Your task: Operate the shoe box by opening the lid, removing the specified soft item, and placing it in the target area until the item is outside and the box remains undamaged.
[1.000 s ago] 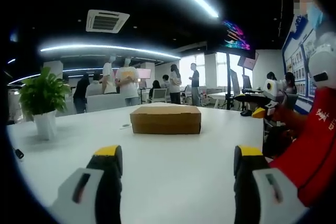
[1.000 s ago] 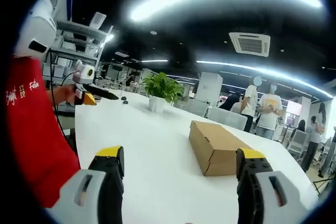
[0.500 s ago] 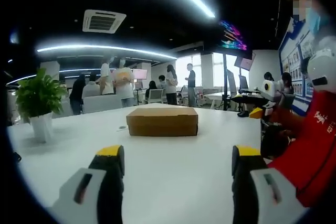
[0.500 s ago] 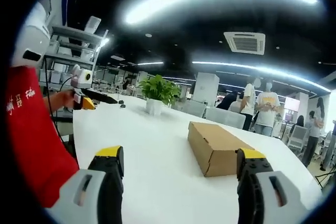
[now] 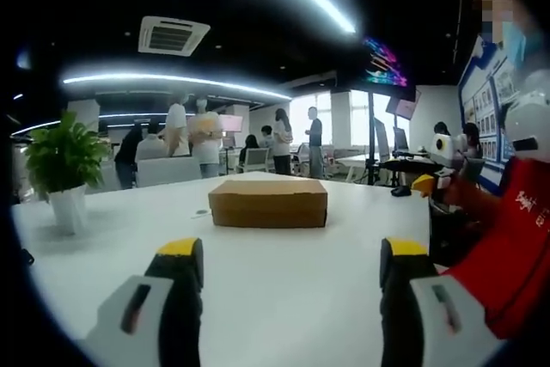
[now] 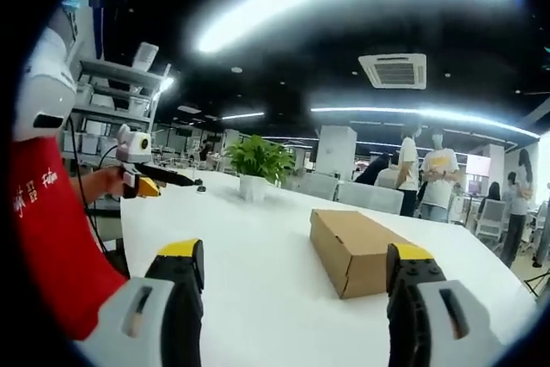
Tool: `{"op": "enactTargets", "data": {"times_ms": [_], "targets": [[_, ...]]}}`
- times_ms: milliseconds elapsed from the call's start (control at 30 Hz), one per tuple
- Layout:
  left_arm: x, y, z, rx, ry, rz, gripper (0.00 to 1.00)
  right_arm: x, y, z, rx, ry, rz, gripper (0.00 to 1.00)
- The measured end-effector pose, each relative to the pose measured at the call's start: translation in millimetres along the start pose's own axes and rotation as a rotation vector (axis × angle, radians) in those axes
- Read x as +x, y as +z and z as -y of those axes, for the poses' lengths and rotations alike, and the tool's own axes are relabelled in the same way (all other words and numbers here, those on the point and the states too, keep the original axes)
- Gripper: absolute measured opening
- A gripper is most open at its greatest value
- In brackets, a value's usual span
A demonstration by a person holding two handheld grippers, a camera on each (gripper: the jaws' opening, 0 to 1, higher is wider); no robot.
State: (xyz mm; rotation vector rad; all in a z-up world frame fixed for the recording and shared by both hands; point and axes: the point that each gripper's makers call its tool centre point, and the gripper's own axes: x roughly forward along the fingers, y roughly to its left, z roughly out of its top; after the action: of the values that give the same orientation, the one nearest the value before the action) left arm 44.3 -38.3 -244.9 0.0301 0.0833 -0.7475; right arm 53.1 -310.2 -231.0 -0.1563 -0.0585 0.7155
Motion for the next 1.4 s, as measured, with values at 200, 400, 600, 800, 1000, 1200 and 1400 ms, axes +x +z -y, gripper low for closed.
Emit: {"op": "enactTargets", "data": {"times_ms": [200, 400, 600, 800, 1000, 1200, 1400], "targets": [[1.5, -4.2, 0.2, 0.001, 0.006, -0.006, 0.89, 3.4, -15.2, 4.1, -0.013, 0.004, -0.044, 0.84], [8.7, -9.1, -2.2, -0.02, -0.001, -0.003, 0.89, 9.0, -18.3, 4.6, 0.022, 0.011, -0.036, 0.84], [17.9, -3.8, 2.6, -0.017, -0.02, 0.002, 0.88, 15.9, -15.8, 4.1, 0.026, 0.01, -0.032, 0.84], [27.7, -12.0, -0.7, -0.006, -0.025, -0.009, 0.85, 19.5, -22.3, 10.2, -0.022, -0.008, -0.058, 0.77], [34.1, -13.6, -4.2, 0.021, -0.022, -0.031, 0.83, 23.2, -22.9, 14.3, -0.027, -0.029, -0.055, 0.76], [45.0, -7.8, -21.1, 0.015, -0.035, -0.017, 0.83, 29.6, -15.6, 20.9, 0.005, -0.092, -0.047, 0.86], [56.7, -4.1, -29.1, 0.027, -0.062, -0.015, 0.84, 37.2, -20.0, 16.5, -0.051, -0.106, -0.064, 0.87]]}}
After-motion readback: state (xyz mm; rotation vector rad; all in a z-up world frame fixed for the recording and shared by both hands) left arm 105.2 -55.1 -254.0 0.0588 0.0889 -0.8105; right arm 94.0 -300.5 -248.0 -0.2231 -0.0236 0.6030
